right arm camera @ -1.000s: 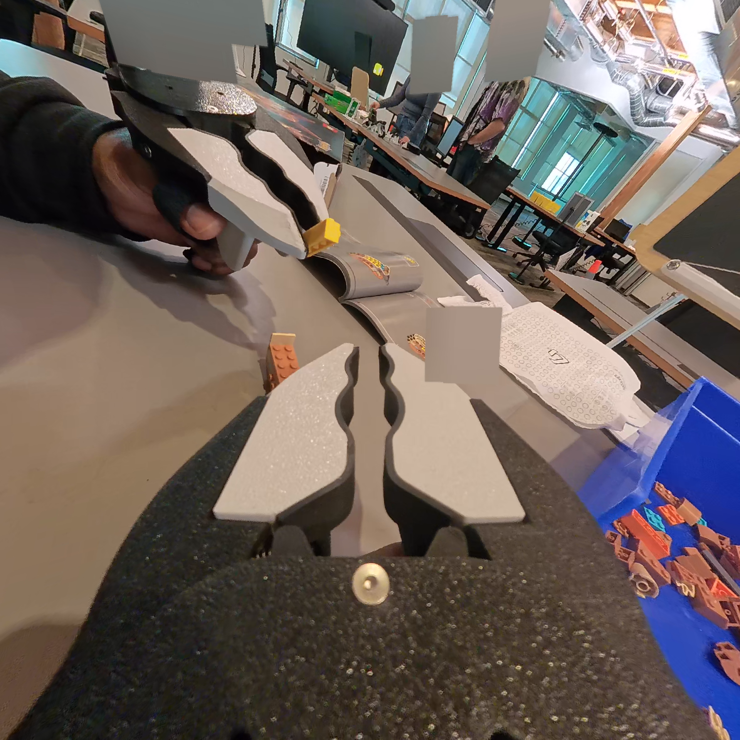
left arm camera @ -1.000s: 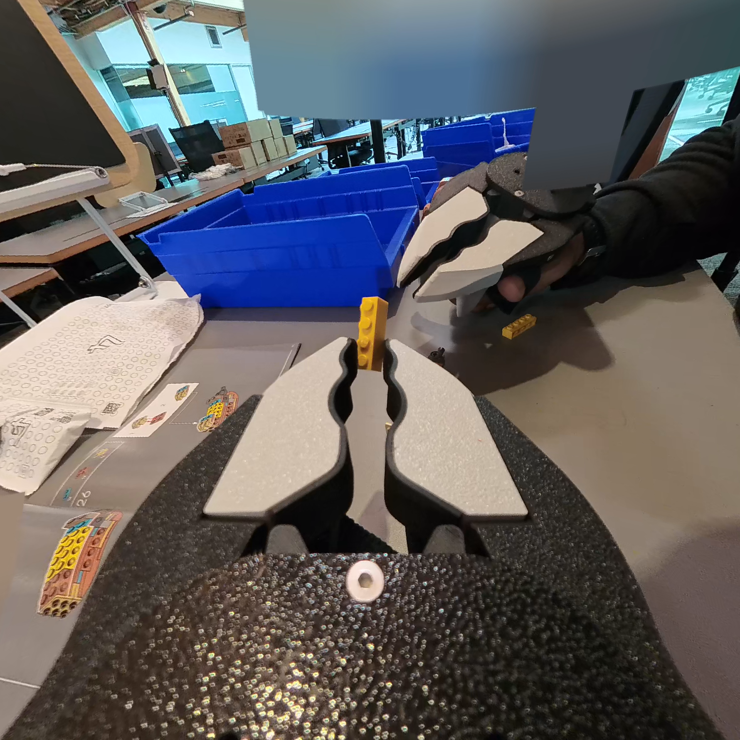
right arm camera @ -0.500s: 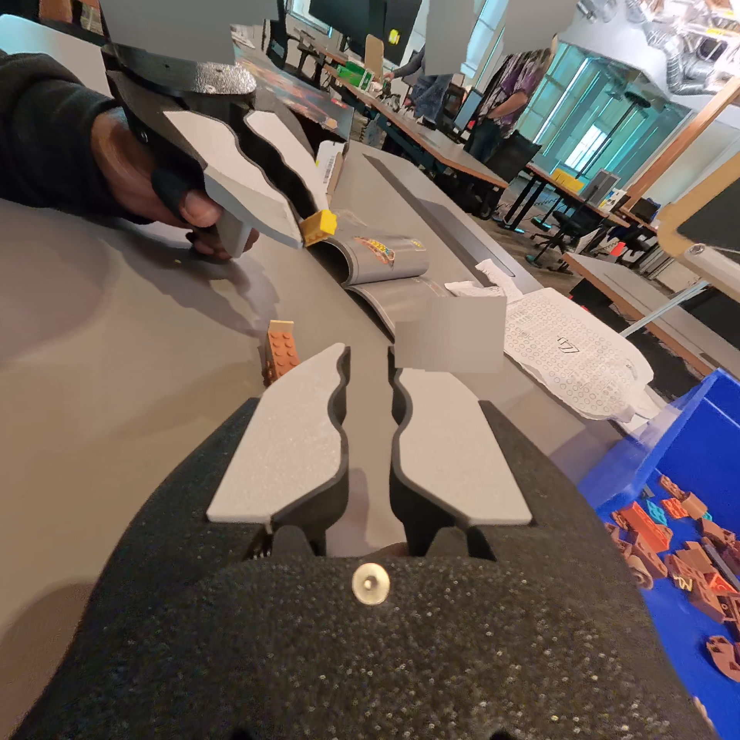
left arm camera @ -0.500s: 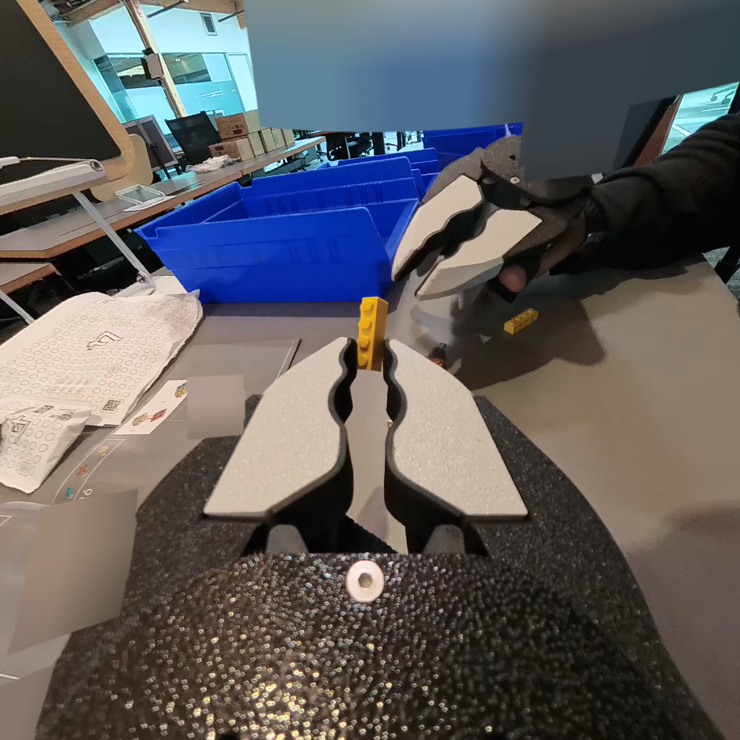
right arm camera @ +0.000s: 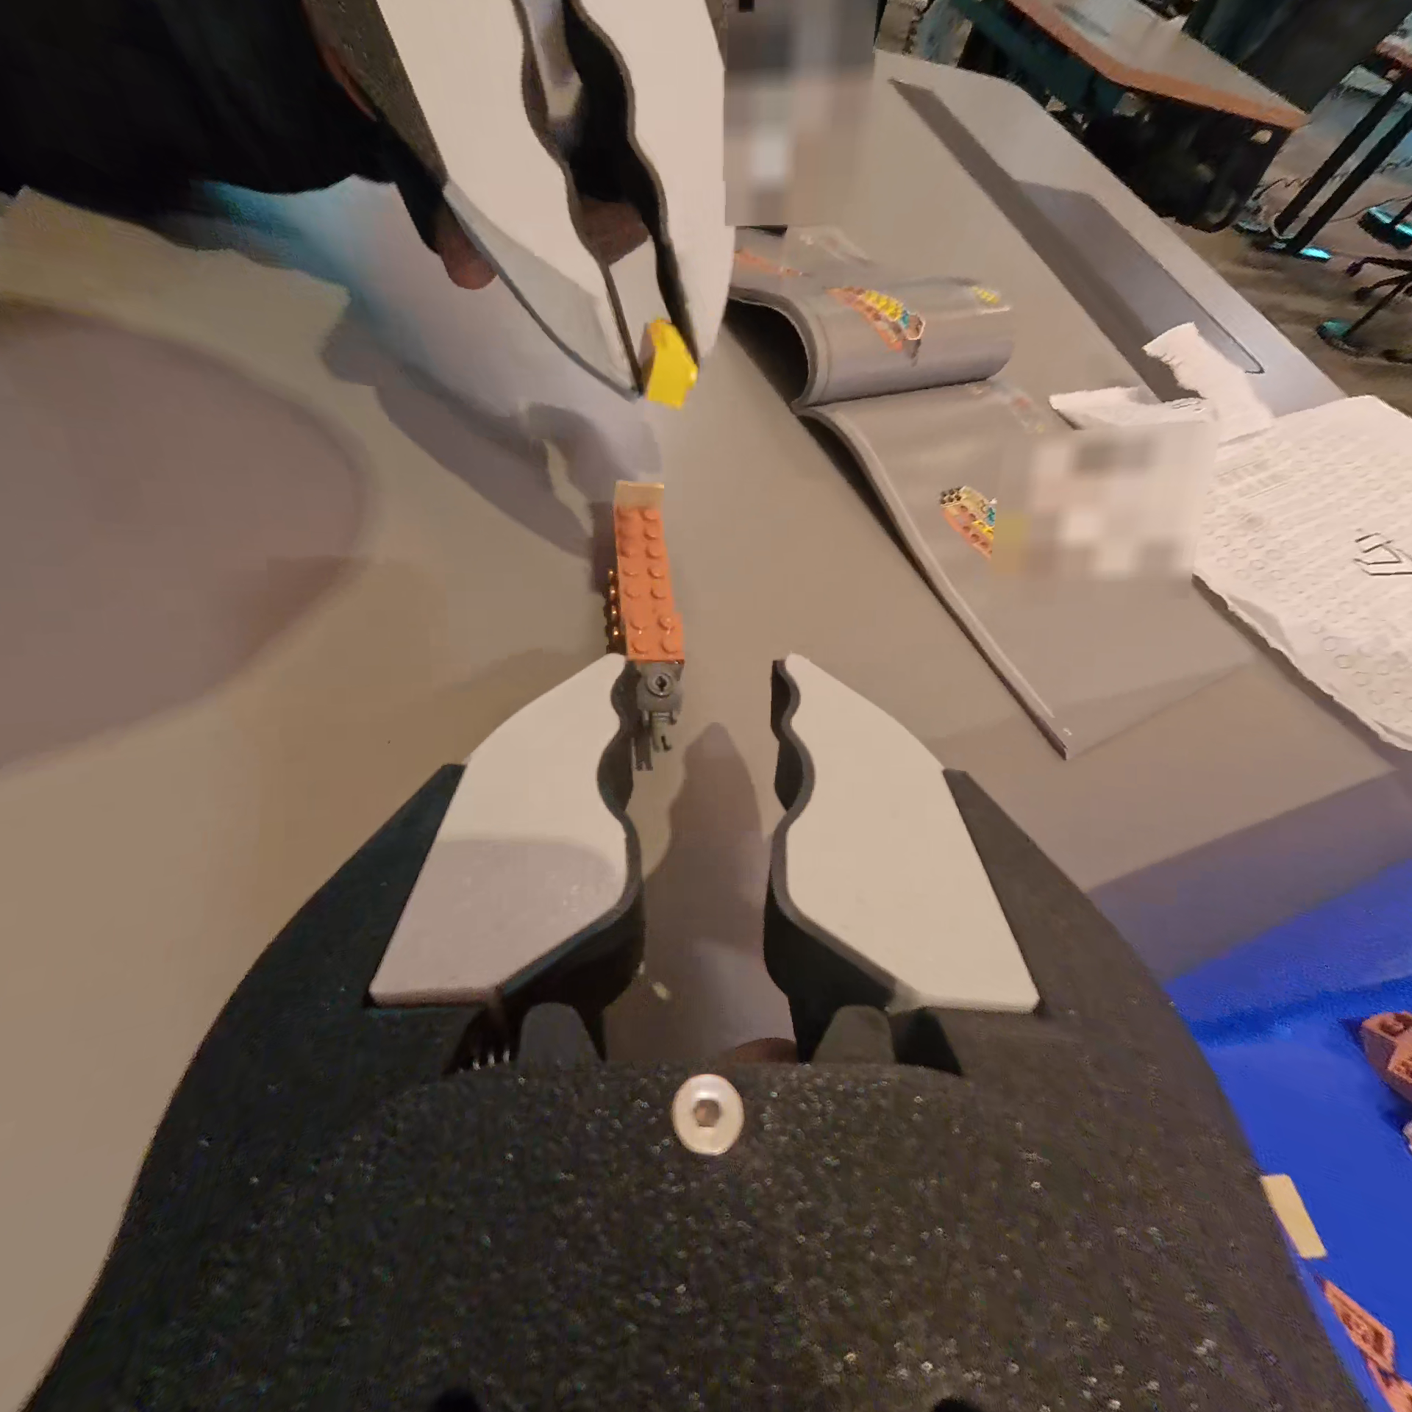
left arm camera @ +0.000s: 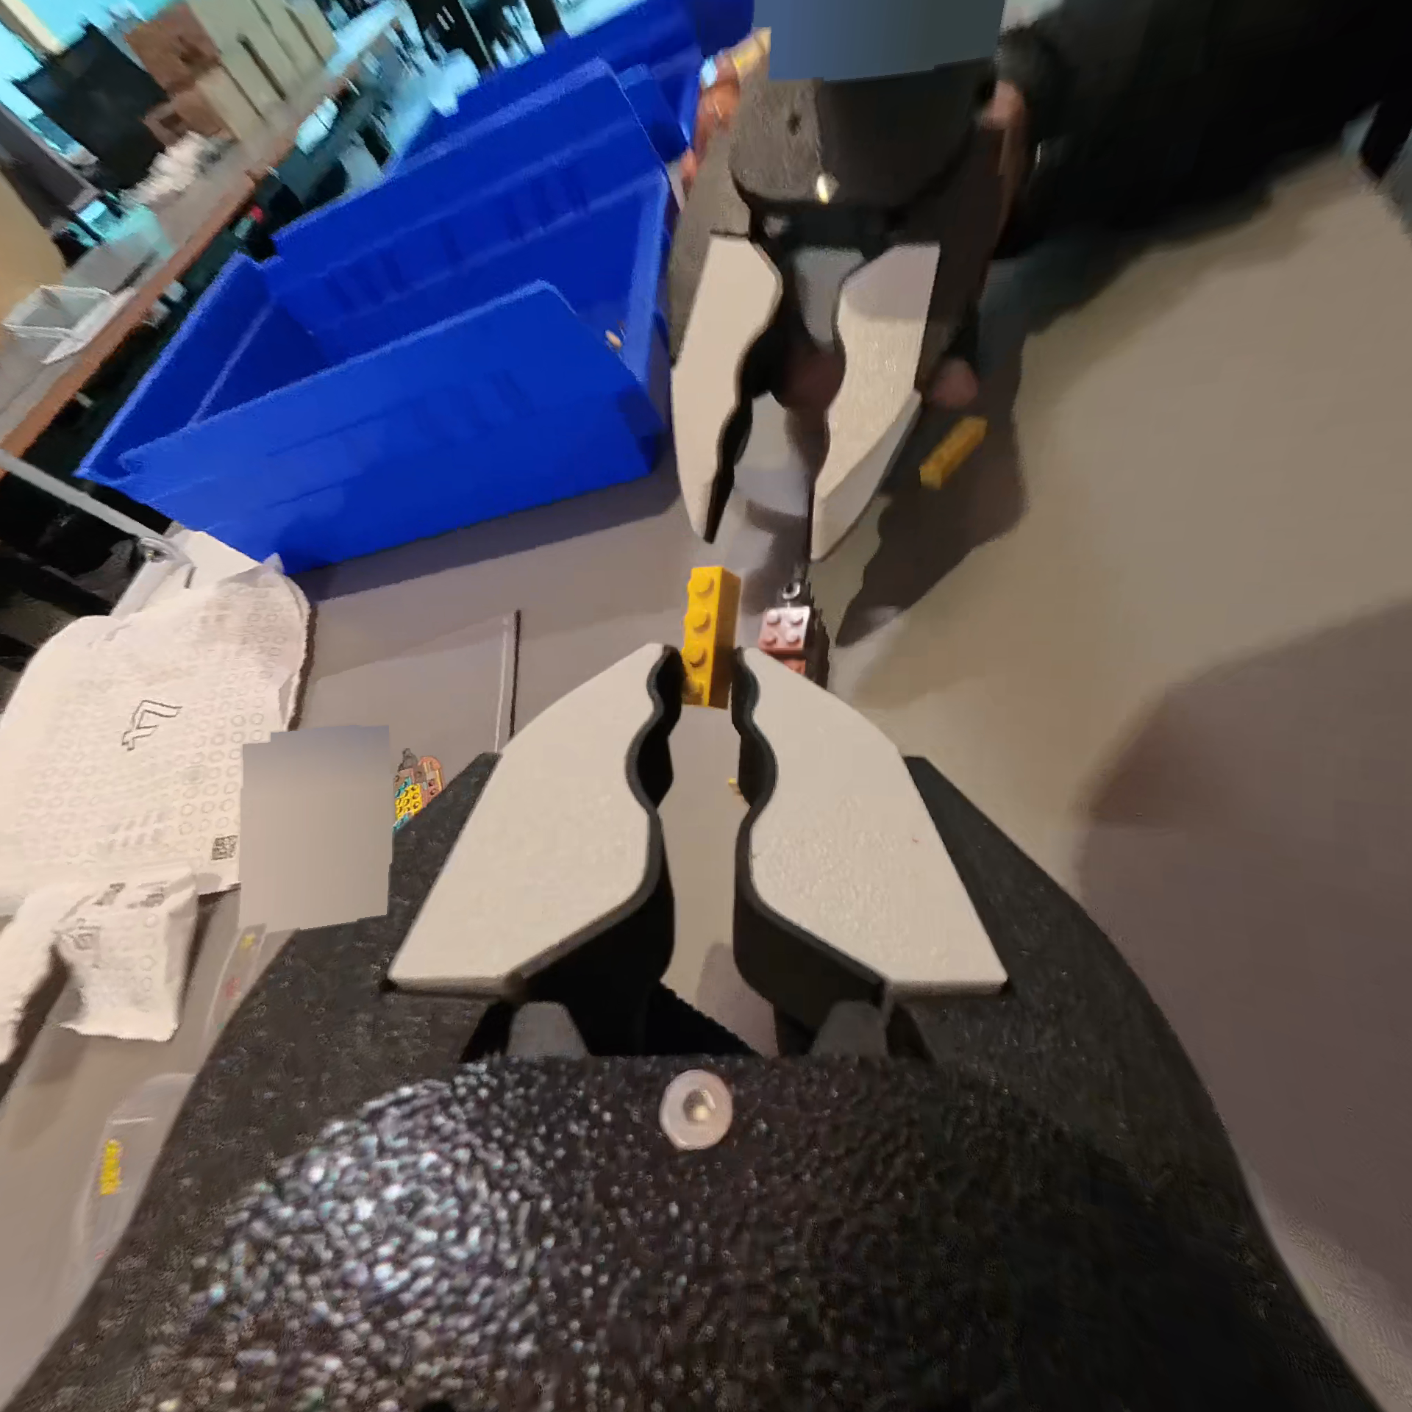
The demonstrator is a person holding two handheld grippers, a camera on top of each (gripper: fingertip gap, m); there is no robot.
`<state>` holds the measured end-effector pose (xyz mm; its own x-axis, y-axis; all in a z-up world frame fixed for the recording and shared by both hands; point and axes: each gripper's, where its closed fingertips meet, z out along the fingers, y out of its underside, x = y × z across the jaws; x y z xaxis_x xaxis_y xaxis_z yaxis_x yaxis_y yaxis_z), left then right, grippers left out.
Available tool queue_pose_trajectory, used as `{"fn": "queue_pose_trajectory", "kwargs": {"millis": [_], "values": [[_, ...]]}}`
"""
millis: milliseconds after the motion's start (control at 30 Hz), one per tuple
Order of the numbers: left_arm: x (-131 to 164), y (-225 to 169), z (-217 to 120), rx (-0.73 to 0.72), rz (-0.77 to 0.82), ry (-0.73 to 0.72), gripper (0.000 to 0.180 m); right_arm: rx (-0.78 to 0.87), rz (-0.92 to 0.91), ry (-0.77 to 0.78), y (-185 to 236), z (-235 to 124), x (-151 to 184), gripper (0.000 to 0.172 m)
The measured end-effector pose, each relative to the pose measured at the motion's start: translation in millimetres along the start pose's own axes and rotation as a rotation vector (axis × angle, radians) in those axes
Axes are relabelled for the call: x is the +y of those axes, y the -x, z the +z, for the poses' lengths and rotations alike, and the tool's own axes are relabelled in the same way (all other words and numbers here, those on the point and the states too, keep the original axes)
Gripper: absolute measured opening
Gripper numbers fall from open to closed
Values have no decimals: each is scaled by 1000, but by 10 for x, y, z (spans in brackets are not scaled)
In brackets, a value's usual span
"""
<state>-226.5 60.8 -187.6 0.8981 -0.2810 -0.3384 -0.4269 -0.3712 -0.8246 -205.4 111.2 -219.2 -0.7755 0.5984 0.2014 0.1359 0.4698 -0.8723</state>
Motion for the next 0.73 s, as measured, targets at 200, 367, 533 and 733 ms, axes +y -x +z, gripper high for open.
{"fn": "queue_pose_trajectory", "kwargs": {"millis": [200,367,533,733], "values": [[153,-49,183,81,100,160,12,-19,-21,38,52,35,42,32],[165,-37,196,67,72,148,12,1,-70,55,79,52,62,31],[166,-1,153,25,41,111,12,16,-96,66,94,65,74,31],[219,177,-16,-84,-40,32,12,20,-101,71,97,68,81,31]]}}
